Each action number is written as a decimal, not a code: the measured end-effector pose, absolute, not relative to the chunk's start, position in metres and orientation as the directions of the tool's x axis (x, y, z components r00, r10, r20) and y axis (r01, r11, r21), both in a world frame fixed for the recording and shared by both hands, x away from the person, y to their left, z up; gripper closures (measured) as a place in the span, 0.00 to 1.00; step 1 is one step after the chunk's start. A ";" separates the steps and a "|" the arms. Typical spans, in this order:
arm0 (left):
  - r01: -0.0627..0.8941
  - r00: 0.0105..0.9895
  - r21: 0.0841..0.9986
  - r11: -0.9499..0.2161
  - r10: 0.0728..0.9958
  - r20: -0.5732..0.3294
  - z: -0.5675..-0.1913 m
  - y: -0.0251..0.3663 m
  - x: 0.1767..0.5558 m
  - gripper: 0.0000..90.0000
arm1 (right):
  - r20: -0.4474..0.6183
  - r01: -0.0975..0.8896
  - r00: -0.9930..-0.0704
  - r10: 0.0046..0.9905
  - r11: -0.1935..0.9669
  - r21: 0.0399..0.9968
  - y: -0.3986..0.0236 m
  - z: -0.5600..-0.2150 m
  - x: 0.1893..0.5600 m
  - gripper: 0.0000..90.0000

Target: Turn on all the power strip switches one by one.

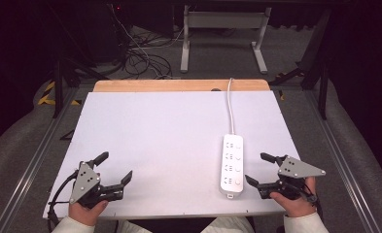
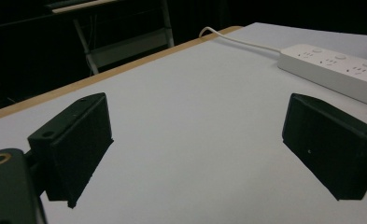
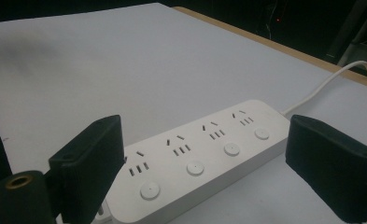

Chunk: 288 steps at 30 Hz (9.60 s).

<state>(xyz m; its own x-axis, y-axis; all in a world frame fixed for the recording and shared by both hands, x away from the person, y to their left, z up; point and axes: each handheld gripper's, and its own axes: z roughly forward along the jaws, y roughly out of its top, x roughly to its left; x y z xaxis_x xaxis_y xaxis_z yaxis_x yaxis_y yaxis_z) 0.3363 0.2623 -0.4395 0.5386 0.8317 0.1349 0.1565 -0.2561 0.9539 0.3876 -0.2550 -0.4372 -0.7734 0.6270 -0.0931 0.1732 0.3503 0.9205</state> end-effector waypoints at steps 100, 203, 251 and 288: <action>0.208 0.518 0.932 -0.297 0.842 0.152 -0.438 0.260 0.330 0.19 | -0.042 0.468 -0.759 0.650 0.589 0.659 -0.211 -0.435 0.512 1.00; 0.188 0.510 0.930 -0.317 0.840 0.184 -0.438 0.259 0.329 0.19 | -0.030 0.450 -0.786 0.617 0.606 0.656 -0.209 -0.446 0.476 1.00; 0.180 0.506 0.929 -0.322 0.840 0.193 -0.438 0.258 0.328 0.19 | -0.037 0.388 -0.765 0.643 0.505 0.771 -0.213 -0.432 0.469 1.00; 0.176 0.504 0.931 -0.320 0.842 0.194 -0.437 0.257 0.327 0.19 | -0.018 0.402 -0.816 0.578 0.590 0.700 -0.215 -0.437 0.442 1.00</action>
<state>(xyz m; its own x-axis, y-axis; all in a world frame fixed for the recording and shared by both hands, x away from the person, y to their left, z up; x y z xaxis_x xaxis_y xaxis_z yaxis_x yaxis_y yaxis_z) 0.3268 0.2572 -0.4372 0.5040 0.8416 0.1941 0.1759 -0.3200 0.9309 0.4424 -0.2145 -0.4372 -0.8160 0.5778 -0.0178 0.4025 0.5900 0.7000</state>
